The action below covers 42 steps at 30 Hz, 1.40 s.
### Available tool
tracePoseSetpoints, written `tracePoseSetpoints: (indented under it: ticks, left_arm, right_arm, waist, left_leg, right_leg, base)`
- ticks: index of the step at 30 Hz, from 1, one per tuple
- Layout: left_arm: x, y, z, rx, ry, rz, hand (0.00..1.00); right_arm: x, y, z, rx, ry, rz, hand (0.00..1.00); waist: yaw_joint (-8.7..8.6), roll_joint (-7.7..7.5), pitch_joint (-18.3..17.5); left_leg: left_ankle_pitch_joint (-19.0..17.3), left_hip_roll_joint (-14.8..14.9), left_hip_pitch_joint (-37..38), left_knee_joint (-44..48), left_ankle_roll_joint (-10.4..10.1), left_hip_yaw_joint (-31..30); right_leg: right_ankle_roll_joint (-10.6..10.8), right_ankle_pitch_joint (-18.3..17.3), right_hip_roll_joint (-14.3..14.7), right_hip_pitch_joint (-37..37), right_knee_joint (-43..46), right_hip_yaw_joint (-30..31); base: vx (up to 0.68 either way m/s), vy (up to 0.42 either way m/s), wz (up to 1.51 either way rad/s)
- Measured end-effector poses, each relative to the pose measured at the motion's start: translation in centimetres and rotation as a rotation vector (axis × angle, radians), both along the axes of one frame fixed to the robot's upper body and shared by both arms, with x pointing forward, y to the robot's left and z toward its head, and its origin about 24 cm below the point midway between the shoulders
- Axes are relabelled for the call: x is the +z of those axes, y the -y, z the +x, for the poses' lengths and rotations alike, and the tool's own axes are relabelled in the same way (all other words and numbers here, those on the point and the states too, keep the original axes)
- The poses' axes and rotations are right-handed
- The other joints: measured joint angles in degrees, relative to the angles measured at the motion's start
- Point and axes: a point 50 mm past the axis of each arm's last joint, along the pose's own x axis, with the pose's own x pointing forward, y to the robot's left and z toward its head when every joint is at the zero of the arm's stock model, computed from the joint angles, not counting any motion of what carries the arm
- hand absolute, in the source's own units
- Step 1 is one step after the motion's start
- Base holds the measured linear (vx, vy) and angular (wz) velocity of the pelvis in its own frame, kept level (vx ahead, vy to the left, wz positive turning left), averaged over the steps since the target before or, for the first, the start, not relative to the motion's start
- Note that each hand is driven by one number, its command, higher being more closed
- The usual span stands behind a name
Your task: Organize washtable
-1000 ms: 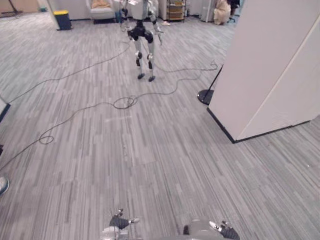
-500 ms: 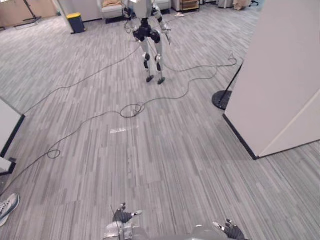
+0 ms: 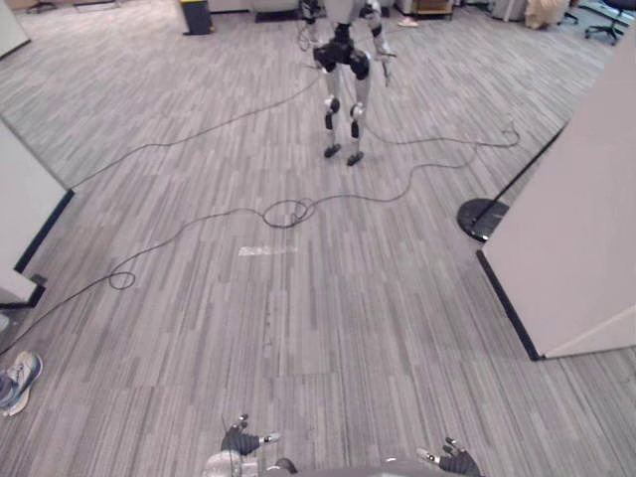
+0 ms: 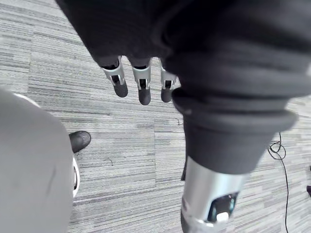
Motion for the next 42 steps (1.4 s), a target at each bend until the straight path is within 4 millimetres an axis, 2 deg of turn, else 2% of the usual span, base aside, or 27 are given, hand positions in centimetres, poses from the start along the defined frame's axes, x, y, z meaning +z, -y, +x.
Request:
tracePoseSetpoints:
  ticks: [2,3,4,5,6,8,11,18,20,21,22,31,37,39,42]
  left_arm:
    - [0.0,0.1,0.1,-0.003,0.003,0.0,0.0]
    - [0.0,0.3,0.2,-0.004,0.003,-0.005,0.0]
    - [0.0,-0.1,0.1,-0.007,0.001,0.007,0.0]
    - [0.0,-0.7,0.1,-0.014,-0.011,0.022,0.0]
    - [0.0,-0.7,0.1,-0.013,-0.014,0.022,0.0]
    - [-0.2,0.0,0.0,-0.016,-0.021,0.007,0.0]
    - [-0.3,0.4,-0.1,-0.019,-0.026,-0.003,0.0]
    - [-0.2,0.1,0.0,-0.016,-0.025,0.005,0.0]
    - [-0.1,-0.1,0.2,-0.015,-0.019,0.01,0.0]
    - [-0.1,0.0,0.2,-0.015,-0.018,0.009,0.0]
    - [-0.2,-0.1,-0.1,-0.013,-0.029,0.01,0.0]
    - [-0.2,-0.2,-0.1,-0.012,-0.029,0.011,0.0]
    - [-0.3,-0.4,-0.2,0.022,-0.032,0.002,0.0]
    - [-0.2,-0.6,0.0,0.03,-0.025,0.004,0.0]
    - [0.0,-1.0,0.2,0.073,-0.002,-0.001,0.0]
  right_arm:
    - [0.0,0.0,0.1,0.004,0.001,-0.002,0.0]
    - [0.0,0.2,0.0,0.007,0.001,-0.006,0.0]
    - [0.1,0.0,0.4,0.028,0.007,-0.005,0.0]
    - [0.0,-0.8,0.7,0.043,0.011,0.013,0.0]
    - [0.0,-0.7,0.7,0.043,0.011,0.01,0.0]
    - [0.1,0.0,0.8,0.047,0.012,-0.009,0.0]
    - [0.1,0.4,0.4,0.046,0.001,-0.019,0.0]
    - [0.0,0.2,0.5,0.084,-0.01,-0.02,0.0]
    - [0.0,0.1,0.6,0.096,-0.015,-0.022,0.0]
    - [0.0,0.0,0.6,0.11,-0.02,-0.023,0.0]
    - [0.0,-0.3,1.0,0.159,-0.02,-0.028,0.0]
    - [-0.3,-0.2,0.3,0.127,-0.043,-0.014,0.0]
    - [-0.4,0.0,-0.4,-0.042,-0.041,0.034,0.0]
    - [-0.4,-0.1,-0.3,-0.083,-0.031,0.049,0.0]
    - [-0.4,-0.1,0.1,-0.111,-0.016,0.055,0.0]
  waist:
    - [-0.13,0.04,0.0]
    - [-0.02,0.87,0.3]
    - [0.15,-0.4,0.0]
    - [-0.27,-1.48,-0.2]
    - [0.02,-1.49,-0.3]
    - [-0.19,0.07,-0.3]
    - [-0.16,0.72,-0.6]
    - [0.08,-0.01,-0.6]
    - [0.2,-0.32,-0.4]
    - [0.57,-0.43,-0.3]
    - [1.45,-0.17,-2.6]
    - [1.51,-0.37,-3.0]
    - [1.75,-0.42,-3.2]
    - [1.91,-0.73,-3.0]
    - [3.15,-1.47,-2.7]
  left_leg:
    - [0.0,0.7,-0.2,0.2,0.0,-1.3]
    - [0.0,1.4,-0.4,0.2,0.0,-1.8]
    - [-0.1,0.8,-0.6,0.2,-0.2,-1.6]
    - [-0.7,0.1,-0.5,-0.4,-1.4,-2.4]
    - [-0.4,0.2,-0.5,-0.7,-1.8,-2.5]
    - [0.6,0.7,-0.3,-2.1,-2.2,-1.7]
    - [1.2,0.8,0.3,-3.3,-2.2,-1.3]
    - [1.0,0.8,0.1,-1.7,-2.0,-0.5]
    - [0.7,0.8,-0.3,-0.2,-1.8,-3.4]
    - [-0.2,1.1,-0.3,0.4,-2.3,-5.4]
    - [0.8,-3.3,-0.4,-3.2,0.2,-10.0]
    - [0.8,-3.2,-1.6,-3.2,0.3,-10.5]
    - [0.6,-3.3,-3.5,-2.9,0.4,-11.2]
    - [-0.7,-3.7,-5.3,-0.6,1.2,-11.3]
    - [-6.7,-4.6,-10.5,8.2,2.5,-11.0]
  right_leg:
    - [0.0,0.1,0.2,-3.2,7.2,3.4]
    - [-0.2,-3.1,0.5,-5.4,9.5,5.9]
    - [0.0,-3.2,0.3,-5.8,2.2,9.6]
    - [1.6,-2.9,0.5,-5.2,-0.2,12.6]
    - [1.5,-2.9,0.8,-5.0,-1.3,12.8]
    - [1.2,-2.6,1.8,-4.9,-3.3,13.7]
    - [0.9,-2.5,2.3,-4.7,-4.3,14.7]
    - [0.4,-1.4,2.4,-4.3,-6.3,17.3]
    - [0.6,-1.0,2.5,-4.4,-6.5,18.3]
    - [0.8,-0.6,2.7,-4.6,-6.5,19.2]
    - [4.3,2.7,-0.5,-5.2,-11.0,21.5]
    - [4.4,3.5,-0.5,-5.3,-12.7,20.4]
    - [5.1,4.9,-1.1,-5.2,-15.5,18.7]
    - [5.3,5.0,-1.9,-5.7,-16.0,18.4]
    - [7.2,2.0,-4.2,-8.1,-13.3,17.2]
  base:
    - [0.06,-0.067,0.39]
    - [0.01,-0.1,0.05]
    - [0.02,-0.134,0.03]
    - [0.02,-0.125,-0.05]
    - [-0.01,-0.12,-0.16]
    - [-0.05,-0.104,-0.26]
    - [-0.04,-0.042,-0.13]
    - [-0.06,-0.009,-0.13]
    - [-0.05,-0.03,-0.26]
    - [-0.04,-0.04,-0.22]
    - [-0.03,-0.028,-0.16]
    - [0.0,-0.002,0.03]
    - [0.01,-0.005,0.08]
    - [0.02,0.03,0.05]
    - [0.03,0.078,0.07]
